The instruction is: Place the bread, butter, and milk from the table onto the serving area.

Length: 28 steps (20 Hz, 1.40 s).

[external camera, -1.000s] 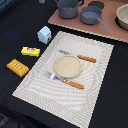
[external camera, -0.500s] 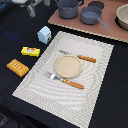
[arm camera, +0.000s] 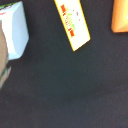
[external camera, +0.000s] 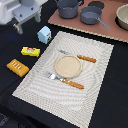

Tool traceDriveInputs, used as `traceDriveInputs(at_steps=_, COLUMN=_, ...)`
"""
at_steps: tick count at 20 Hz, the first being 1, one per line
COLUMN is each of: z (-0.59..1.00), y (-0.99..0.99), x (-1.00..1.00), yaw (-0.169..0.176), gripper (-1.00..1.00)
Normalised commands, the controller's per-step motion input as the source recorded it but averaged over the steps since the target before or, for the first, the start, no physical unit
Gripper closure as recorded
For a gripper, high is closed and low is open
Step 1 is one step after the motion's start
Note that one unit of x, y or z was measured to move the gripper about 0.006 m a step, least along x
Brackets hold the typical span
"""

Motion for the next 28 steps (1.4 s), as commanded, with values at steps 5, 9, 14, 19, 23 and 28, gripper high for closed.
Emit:
traceDriveInputs(at_steps=5, z=-0.39, y=-0.64, x=0.00, yaw=0.000, gripper=-1.00)
traceDriveInputs(at_steps=9, z=-0.46, y=-0.50, x=0.00, yaw=0.051, gripper=-1.00)
traceDriveInputs(at_steps=14, z=-0.37, y=-0.38, x=0.00, yaw=0.094, gripper=-1.00)
traceDriveInputs(at_steps=19, z=-0.37, y=-0.31, x=0.00, yaw=0.049, gripper=-1.00)
traceDriveInputs(at_steps=23, z=-0.45, y=-0.13, x=0.01, yaw=0.000, gripper=-1.00)
traceDriveInputs(at_steps=28, z=-0.47, y=-0.03, x=0.02, yaw=0.000, gripper=-1.00)
